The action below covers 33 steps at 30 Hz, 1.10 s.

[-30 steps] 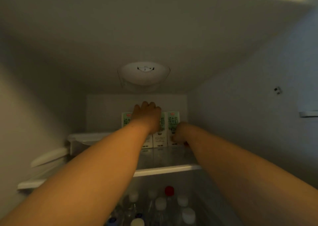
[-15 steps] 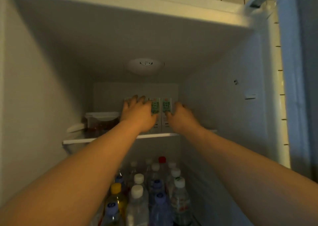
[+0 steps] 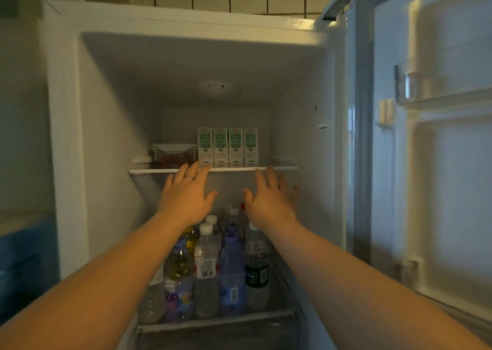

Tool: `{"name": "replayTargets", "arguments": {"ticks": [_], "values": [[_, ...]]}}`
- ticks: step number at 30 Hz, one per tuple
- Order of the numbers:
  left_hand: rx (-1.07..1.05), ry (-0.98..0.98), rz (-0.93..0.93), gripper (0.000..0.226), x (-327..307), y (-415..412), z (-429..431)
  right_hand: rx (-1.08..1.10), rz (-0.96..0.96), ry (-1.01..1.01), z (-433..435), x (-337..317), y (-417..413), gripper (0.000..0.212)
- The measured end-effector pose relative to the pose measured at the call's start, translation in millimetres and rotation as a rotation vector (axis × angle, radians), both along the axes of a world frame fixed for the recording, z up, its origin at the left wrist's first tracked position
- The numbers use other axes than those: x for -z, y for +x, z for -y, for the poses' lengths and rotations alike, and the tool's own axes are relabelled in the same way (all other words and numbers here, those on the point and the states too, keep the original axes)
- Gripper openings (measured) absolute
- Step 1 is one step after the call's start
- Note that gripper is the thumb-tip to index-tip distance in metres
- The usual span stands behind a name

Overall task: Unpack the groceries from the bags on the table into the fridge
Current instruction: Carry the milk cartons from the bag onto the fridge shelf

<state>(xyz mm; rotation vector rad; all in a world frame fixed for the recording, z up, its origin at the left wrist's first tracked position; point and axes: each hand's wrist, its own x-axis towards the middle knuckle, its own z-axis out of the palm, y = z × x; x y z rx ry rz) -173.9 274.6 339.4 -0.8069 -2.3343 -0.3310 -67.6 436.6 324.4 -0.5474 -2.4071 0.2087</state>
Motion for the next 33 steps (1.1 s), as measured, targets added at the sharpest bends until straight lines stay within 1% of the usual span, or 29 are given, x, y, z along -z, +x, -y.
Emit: {"name": "replayTargets", "arguments": {"ticks": [6,8,11,13,17,20,23,27,33], "values": [[-0.107,0.028,0.141,0.07,50,66,36,-0.079,0.06,-0.023,32,39,57,0.065],[-0.119,0.033,0.165,0.069,66,93,51,-0.122,0.073,-0.078,42,54,75,0.065],[-0.13,0.059,0.156,0.066,87,135,73,-0.184,0.075,-0.211,60,75,103,0.065],[-0.139,0.08,0.193,0.065,100,164,86,-0.218,0.086,-0.264,75,88,125,0.065],[-0.168,0.065,0.286,0.07,131,227,111,-0.282,0.087,-0.315,99,112,175,0.065],[-0.199,0.07,0.316,0.08,154,274,129,-0.345,0.091,-0.351,111,133,219,0.063],[-0.19,0.133,0.34,0.085,178,321,144,-0.396,0.101,-0.354,124,161,266,0.063],[-0.177,0.198,0.412,0.082,224,383,168,-0.451,0.094,-0.361,144,206,330,0.063],[-0.18,0.184,0.544,0.077,294,474,205,-0.495,0.223,-0.338,169,266,435,0.063]]}}
